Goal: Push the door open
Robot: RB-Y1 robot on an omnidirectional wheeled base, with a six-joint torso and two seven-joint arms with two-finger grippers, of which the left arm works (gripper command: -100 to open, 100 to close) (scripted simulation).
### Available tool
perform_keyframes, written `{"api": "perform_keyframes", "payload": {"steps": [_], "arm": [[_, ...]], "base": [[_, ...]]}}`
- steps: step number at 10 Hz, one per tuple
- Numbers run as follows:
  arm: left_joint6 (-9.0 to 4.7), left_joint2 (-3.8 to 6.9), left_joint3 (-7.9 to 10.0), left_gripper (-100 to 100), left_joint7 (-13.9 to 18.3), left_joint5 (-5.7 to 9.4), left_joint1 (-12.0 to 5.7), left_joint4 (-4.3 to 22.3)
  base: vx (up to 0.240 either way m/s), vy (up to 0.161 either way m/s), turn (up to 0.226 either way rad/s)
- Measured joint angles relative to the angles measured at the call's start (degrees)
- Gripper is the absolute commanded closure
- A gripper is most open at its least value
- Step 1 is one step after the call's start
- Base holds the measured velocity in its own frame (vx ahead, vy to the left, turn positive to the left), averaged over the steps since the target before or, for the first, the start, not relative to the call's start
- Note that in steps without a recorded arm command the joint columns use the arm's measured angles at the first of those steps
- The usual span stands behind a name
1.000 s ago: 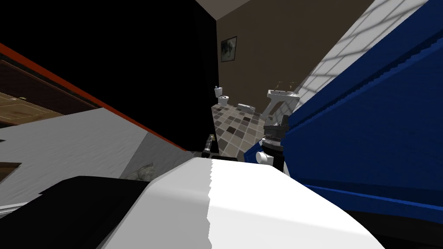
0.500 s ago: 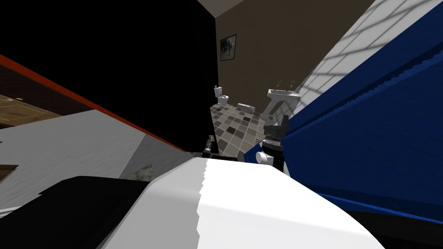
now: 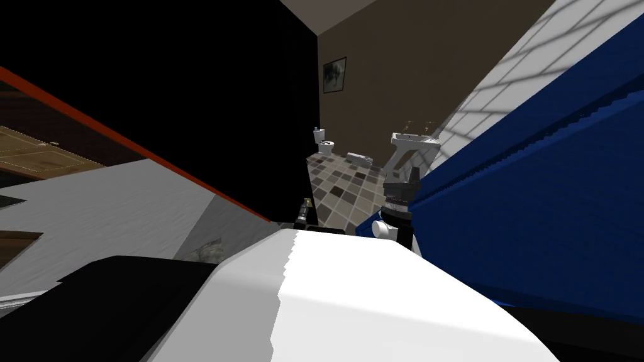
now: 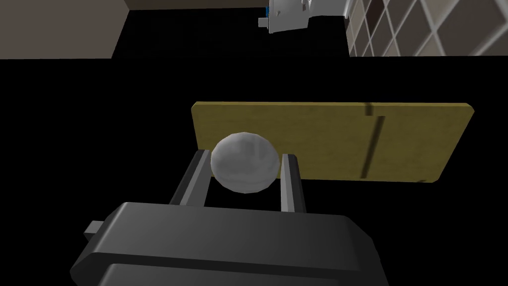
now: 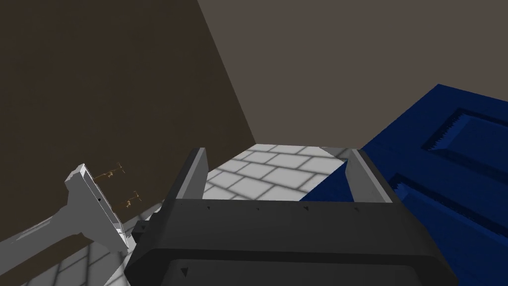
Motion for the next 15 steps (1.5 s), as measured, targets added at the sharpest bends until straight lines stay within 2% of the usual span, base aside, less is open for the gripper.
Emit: {"api": "perform_keyframes", "payload": {"steps": [1, 2, 5, 6, 9, 10, 13, 15], "arm": [[-0.06, 0.12, -0.21, 100, -0.81, 0.7, -0.09, 0.12], [0.38, 0.42, -0.64, 100, -1.55, 1.57, 0.36, -0.9], [0.55, 0.33, -1.33, 100, -3.67, 4.09, 0.19, -1.56], [0.4, 0.07, -1.19, -100, -4.55, 5.21, 0.03, -1.56], [-0.14, 1.36, -4.66, -100, -6.23, 5.99, 1.78, -2.51], [-0.49, 1.34, -5.7, -100, -6.68, 6.19, 2.33, -2.53], [-1.2, -0.25, -9.22, -100, -8.44, 6.98, 3.91, -3.1], [-0.69, -2.73, -11.5, -100, -9.8, 7.49, 5.28, -4.82]], "base": [[0.227, -0.013, 0.194], [0.249, -0.007, 0.14], [0.226, -0.015, 0.169], [0.046, 0.008, 0.191], [-0.137, 0.037, 0.138], [-0.117, 0.022, 0.131], [-0.115, -0.008, 0.16], [-0.086, -0.033, 0.077]]}}
